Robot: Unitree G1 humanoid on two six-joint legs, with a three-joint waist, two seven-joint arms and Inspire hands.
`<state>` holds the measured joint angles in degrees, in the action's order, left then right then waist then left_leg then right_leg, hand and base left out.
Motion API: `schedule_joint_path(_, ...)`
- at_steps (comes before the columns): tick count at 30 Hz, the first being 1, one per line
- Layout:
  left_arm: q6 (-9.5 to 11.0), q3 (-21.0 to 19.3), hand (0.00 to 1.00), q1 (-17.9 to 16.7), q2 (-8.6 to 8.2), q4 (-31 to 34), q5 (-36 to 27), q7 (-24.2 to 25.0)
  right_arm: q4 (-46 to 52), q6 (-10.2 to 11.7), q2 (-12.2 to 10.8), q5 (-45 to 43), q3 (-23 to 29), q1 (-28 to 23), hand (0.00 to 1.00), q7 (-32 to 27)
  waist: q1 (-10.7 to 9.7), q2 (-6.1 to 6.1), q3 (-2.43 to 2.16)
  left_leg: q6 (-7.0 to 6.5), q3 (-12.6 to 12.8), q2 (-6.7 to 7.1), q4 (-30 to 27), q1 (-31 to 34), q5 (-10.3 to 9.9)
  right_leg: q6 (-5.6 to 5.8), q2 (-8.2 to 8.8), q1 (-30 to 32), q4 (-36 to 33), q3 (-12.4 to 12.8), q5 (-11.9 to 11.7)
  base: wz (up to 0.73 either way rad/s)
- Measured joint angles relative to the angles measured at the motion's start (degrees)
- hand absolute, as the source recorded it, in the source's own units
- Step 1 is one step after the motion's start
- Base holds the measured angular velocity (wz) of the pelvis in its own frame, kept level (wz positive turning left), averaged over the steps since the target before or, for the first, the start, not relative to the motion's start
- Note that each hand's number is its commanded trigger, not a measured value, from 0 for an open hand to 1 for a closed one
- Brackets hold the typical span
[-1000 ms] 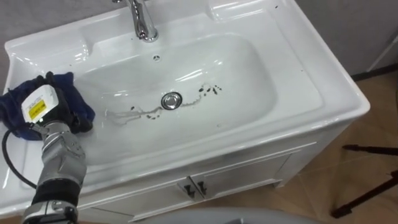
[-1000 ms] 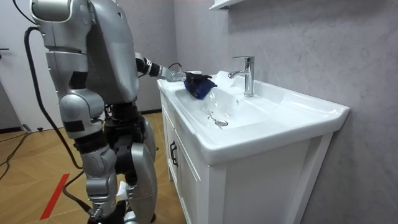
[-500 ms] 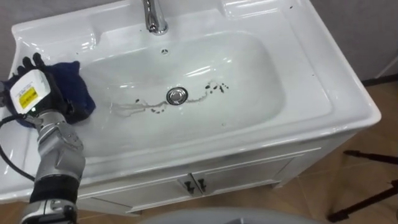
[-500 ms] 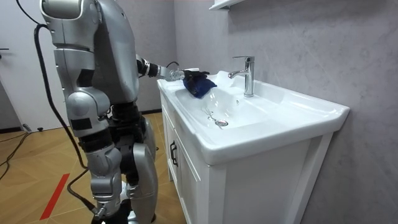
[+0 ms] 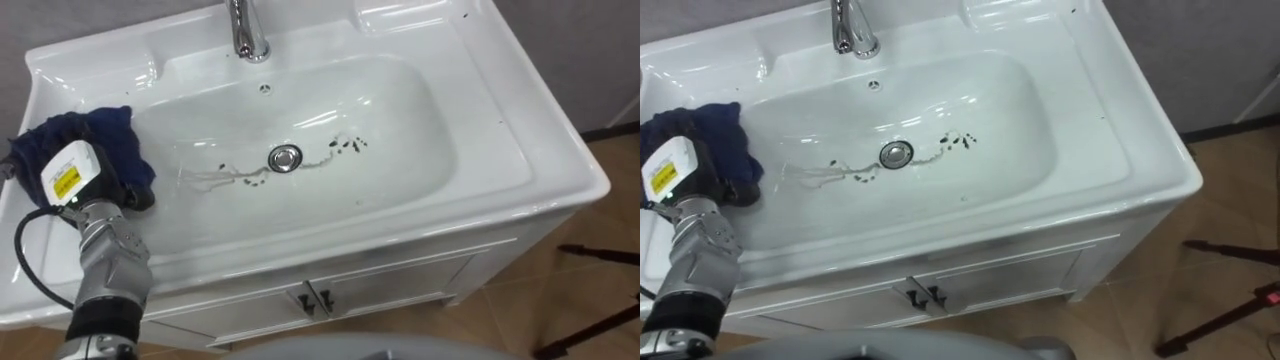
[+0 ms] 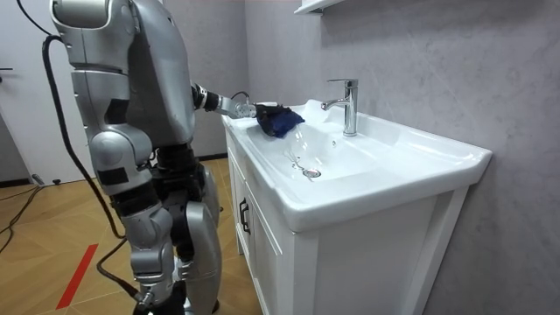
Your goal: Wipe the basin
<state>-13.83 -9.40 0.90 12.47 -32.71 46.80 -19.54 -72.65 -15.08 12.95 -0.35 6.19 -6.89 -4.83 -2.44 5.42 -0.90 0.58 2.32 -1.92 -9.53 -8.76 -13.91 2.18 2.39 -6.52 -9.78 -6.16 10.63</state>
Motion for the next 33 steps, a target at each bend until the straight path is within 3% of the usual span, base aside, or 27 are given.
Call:
schedule_joint_path(1,0.00,0.00,1.00,-0.04,0.01,0.00,0.00,0.00,0.03,-0.01,0.01,-0.02,0.00,0.00,0.00,0.00,0.01,-0.06,-0.04,0.02,-0.01,0.00,0.00,-0.01,0.01,-0.02,-0.02,0.00,0.00,0.03,0.01,0.00)
schedule_joint_path(8,0.11,0.00,1.00,-0.11,0.60,0.12,0.04,-0.33,0.17,0.03,0.16,-0.25,0.08,0.07,0.00,-0.01,0.06,-0.40,-0.19,0.07,-0.07,-0.05,0.04,-0.50,0.04,-0.12,-0.09,-0.56,0.07,0.10,0.17,0.00)
schedule_joint_path(12,0.16,0.00,1.00,0.78,2.60,0.10,0.04,-1.54,0.26,0.04,0.16,-0.47,0.05,0.07,0.00,-0.09,0.05,-0.39,-0.19,0.07,-0.08,-0.05,0.07,-0.80,0.04,-0.13,-0.08,-0.86,0.02,0.10,0.26,0.00)
schedule_joint_path(18,0.17,0.00,1.00,0.84,3.87,-0.41,0.01,-3.17,0.02,0.07,0.22,-1.21,0.06,0.07,0.00,-0.47,0.03,-0.39,-0.19,0.07,-0.06,-0.05,0.09,-1.09,0.04,-0.13,-0.06,-1.13,0.00,-0.05,0.30,0.00)
schedule_joint_path(26,0.21,-0.64,1.00,0.87,4.06,-1.03,-0.16,-3.88,-0.35,0.21,0.20,-2.45,0.05,0.19,0.00,-0.47,-0.21,-0.29,-0.16,0.07,0.14,-0.02,0.36,-1.89,0.04,-0.12,0.00,-1.64,0.01,-0.02,0.44,0.00)
schedule_joint_path(31,1.26,-0.71,1.00,0.89,4.09,-1.93,-4.85,-5.73,-0.31,0.73,0.19,-2.40,-0.05,0.85,0.00,-0.26,-0.29,-0.04,-0.14,0.07,0.04,0.05,0.35,-1.85,0.04,-0.12,0.07,-1.48,-0.03,-0.14,0.72,0.01)
schedule_joint_path(33,2.61,-1.31,1.00,1.04,3.91,-2.32,-9.08,-6.73,-0.30,1.18,0.16,-2.31,-0.44,1.25,0.00,-0.30,-0.39,0.00,-0.13,0.07,-0.36,0.16,0.34,-1.71,0.04,-0.06,0.17,-1.74,-0.24,-0.53,0.88,0.10)
